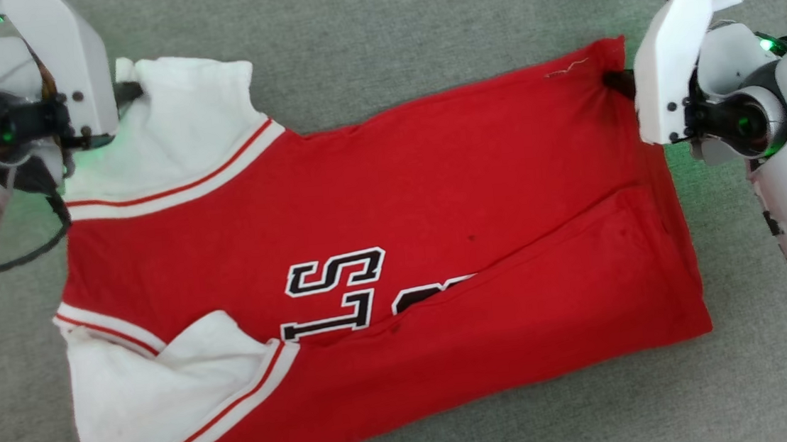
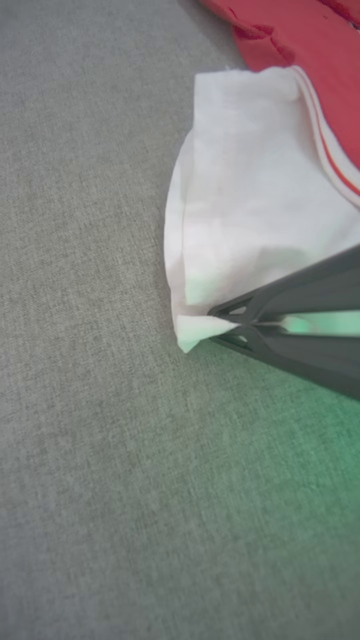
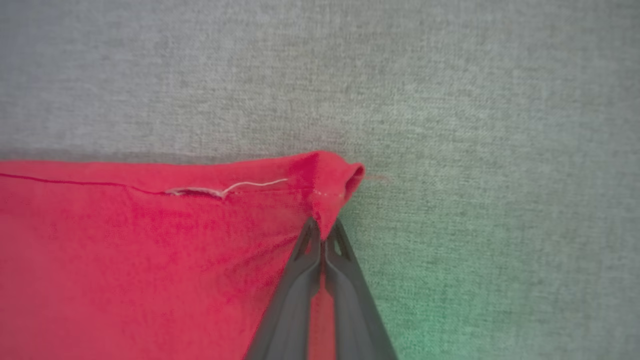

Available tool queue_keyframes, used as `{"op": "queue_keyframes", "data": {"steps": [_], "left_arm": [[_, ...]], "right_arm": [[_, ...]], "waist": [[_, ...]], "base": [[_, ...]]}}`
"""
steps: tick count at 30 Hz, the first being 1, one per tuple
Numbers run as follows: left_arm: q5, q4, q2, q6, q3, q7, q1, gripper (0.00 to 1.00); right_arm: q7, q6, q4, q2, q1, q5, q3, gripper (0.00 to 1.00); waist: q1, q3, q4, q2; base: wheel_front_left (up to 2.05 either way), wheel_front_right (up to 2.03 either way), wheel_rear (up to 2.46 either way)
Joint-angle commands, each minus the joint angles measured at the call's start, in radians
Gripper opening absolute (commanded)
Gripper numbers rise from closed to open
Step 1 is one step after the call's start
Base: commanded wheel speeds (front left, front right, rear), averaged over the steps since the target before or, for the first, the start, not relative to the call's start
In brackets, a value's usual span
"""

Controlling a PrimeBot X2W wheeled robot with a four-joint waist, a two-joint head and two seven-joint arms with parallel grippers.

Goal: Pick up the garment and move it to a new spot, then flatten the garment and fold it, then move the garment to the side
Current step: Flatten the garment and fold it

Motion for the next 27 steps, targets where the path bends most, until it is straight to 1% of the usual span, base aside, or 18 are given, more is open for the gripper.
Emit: {"op": "queue_keyframes", "data": {"steps": [1, 7, 10, 12, 15, 18, 22, 25, 27], "left_arm": [[0.009, 0.022, -0.003, -0.007, -0.012, 0.002, 0.024, 0.0], [0.026, 0.041, -0.021, -0.044, -0.008, -0.051, 0.004, 0.0], [0.032, 0.04, -0.019, -0.059, -0.003, -0.081, -0.001, 0.0], [0.017, 0.034, -0.014, -0.073, 0.011, -0.104, 0.005, 0.0], [0.025, 0.006, 0.006, -0.09, 0.012, -0.132, 0.025, 0.0], [0.02, -0.047, 0.028, -0.094, 0.01, -0.145, 0.059, 0.0], [0.011, -0.171, 0.077, -0.059, 0.007, -0.159, 0.13, 0.0], [0.001, -0.305, 0.127, -0.005, 0.002, -0.161, 0.201, 0.0], [-0.011, -0.41, 0.165, 0.043, -0.002, -0.158, 0.259, 0.0]], "right_arm": [[-0.025, 0.0, 0.025, -0.004, 0.016, 0.019, 0.009, 0.0], [-0.134, 0.0, 0.003, -0.072, 0.016, 0.02, 0.034, 0.0], [-0.161, 0.0, -0.017, -0.089, 0.037, 0.034, 0.049, 0.0], [-0.191, 0.0, -0.048, -0.119, 0.053, 0.044, 0.06, 0.0], [-0.236, 0.0, -0.111, -0.163, 0.091, 0.067, 0.077, 0.0], [-0.252, 0.0, -0.178, -0.21, 0.154, 0.089, 0.097, 0.0], [-0.255, 0.0, -0.264, -0.271, 0.255, 0.113, 0.091, 0.0], [-0.246, 0.0, -0.331, -0.306, 0.345, 0.119, 0.073, 0.0], [-0.242, 0.0, -0.369, -0.317, 0.407, 0.123, 0.05, 0.0]], "waist": [[0.0, -0.019, 0.017, -0.0001], [0.0, -0.086, 0.063, -0.0001], [0.0, -0.115, 0.082, -0.0001], [0.0, -0.143, 0.098, -0.0001], [0.0, -0.186, 0.123, -0.0001], [0.0, -0.227, 0.146, -0.0001], [0.0, -0.271, 0.176, -0.0001], [0.0, -0.295, 0.195, -0.0001], [0.0, -0.308, 0.206, -0.0001]], "base": [[0.0, 0.0, 0.0], [0.0, 0.0, 0.0], [0.0, 0.0, 0.0], [0.0, 0.0, 0.0], [0.0, 0.0, 0.0], [0.0, 0.0, 0.0], [0.0, 0.0, 0.0], [0.0, 0.0, 0.0], [0.0, 0.0, 0.0]]}}
